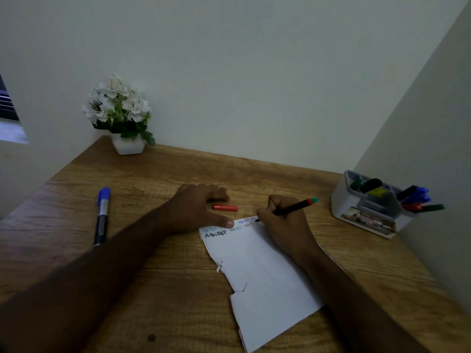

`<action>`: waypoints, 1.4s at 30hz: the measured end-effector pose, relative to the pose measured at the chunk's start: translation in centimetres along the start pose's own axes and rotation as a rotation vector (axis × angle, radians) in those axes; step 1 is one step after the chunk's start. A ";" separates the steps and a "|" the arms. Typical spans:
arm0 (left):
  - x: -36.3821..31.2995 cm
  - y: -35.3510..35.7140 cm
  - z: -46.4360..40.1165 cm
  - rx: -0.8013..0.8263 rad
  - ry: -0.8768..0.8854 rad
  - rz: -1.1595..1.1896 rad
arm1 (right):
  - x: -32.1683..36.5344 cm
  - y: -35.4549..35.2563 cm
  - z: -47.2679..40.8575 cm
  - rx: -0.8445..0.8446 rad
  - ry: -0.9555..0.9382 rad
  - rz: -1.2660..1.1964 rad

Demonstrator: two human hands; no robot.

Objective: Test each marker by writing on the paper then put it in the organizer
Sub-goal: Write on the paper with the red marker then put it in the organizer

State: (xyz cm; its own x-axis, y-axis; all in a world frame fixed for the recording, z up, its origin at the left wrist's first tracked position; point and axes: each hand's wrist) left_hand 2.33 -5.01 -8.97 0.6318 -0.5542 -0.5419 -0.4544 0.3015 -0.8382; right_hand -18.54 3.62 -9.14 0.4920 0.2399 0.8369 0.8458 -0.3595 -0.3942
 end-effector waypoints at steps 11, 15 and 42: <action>0.0 0.0 0.0 -0.004 -0.006 0.005 | 0.0 0.0 0.0 -0.007 -0.010 0.020; -0.1 0.0 0.1 -0.010 0.000 0.003 | -0.1 0.0 0.0 0.021 -0.002 0.042; -2.7 0.3 0.6 -0.316 0.249 0.302 | 1.6 -2.3 0.6 0.046 -0.064 -0.516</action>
State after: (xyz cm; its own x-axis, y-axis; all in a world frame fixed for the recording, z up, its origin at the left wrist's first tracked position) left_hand 0.87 -2.93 -7.82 0.2917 -0.6584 -0.6939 -0.7863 0.2481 -0.5659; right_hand -19.53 5.39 -7.16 0.0186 0.4306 0.9024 0.9891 -0.1400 0.0464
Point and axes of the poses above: each hand's wrist, its own z-axis away from the middle knuckle, its own y-axis out of the palm, x = y × z, and after that the axes turned 1 degree about -y, right-handed
